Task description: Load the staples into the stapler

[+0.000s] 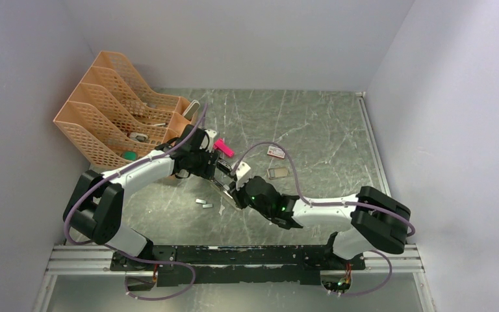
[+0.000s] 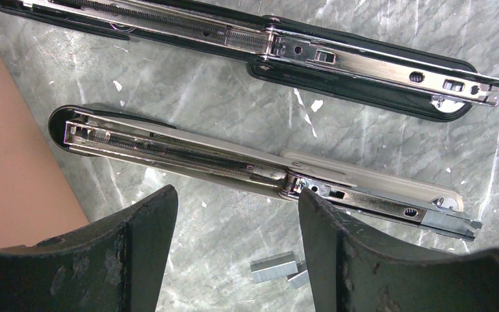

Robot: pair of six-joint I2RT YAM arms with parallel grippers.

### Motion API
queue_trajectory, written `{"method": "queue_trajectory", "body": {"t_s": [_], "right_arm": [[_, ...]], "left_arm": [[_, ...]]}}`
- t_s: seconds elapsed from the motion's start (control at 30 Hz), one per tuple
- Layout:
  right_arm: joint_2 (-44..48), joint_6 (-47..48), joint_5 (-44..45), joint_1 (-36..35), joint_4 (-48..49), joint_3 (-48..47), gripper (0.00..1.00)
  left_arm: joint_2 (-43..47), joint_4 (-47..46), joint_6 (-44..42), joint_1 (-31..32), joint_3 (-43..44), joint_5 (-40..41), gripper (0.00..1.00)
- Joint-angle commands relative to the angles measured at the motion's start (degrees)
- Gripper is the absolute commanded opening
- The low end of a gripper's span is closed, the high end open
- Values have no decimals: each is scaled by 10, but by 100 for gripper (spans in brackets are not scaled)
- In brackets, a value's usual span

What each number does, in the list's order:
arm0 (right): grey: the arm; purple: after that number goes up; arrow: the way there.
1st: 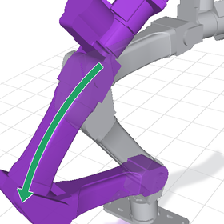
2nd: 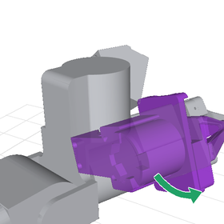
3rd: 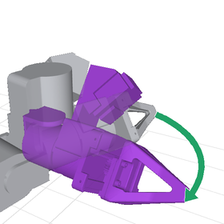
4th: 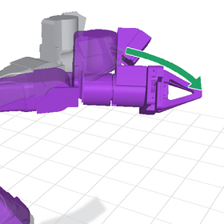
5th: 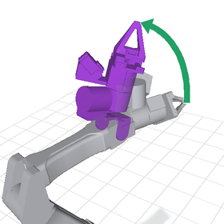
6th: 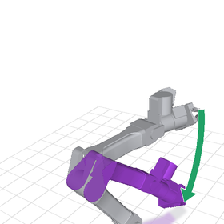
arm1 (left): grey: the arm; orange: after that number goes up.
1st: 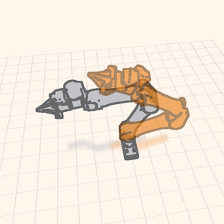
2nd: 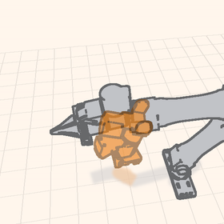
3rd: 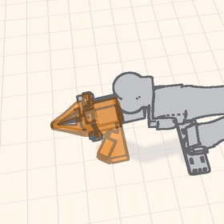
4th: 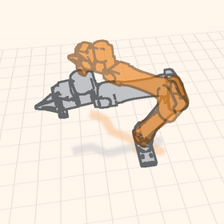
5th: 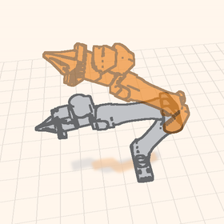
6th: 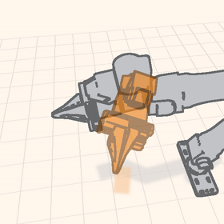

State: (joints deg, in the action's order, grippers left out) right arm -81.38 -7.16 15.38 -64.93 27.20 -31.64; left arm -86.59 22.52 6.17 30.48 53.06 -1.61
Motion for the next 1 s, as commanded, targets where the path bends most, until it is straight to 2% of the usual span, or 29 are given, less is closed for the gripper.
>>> {"method": "queue_trajectory", "body": {"t_s": [0.0, 0.5, 0.97], "right_arm": [[-18, -24, -31, 14, -60, -43, 0], [-78, -63, -62, 45, -110, -100, 0], [-91, -80, -65, 54, -123, -112, 0]], "left_arm": [[14, -9, -6, 5, -3, 10, 73], [13, -8, -6, 5, -3, 9, 73], [13, -9, -6, 5, -4, 11, 73]]}}
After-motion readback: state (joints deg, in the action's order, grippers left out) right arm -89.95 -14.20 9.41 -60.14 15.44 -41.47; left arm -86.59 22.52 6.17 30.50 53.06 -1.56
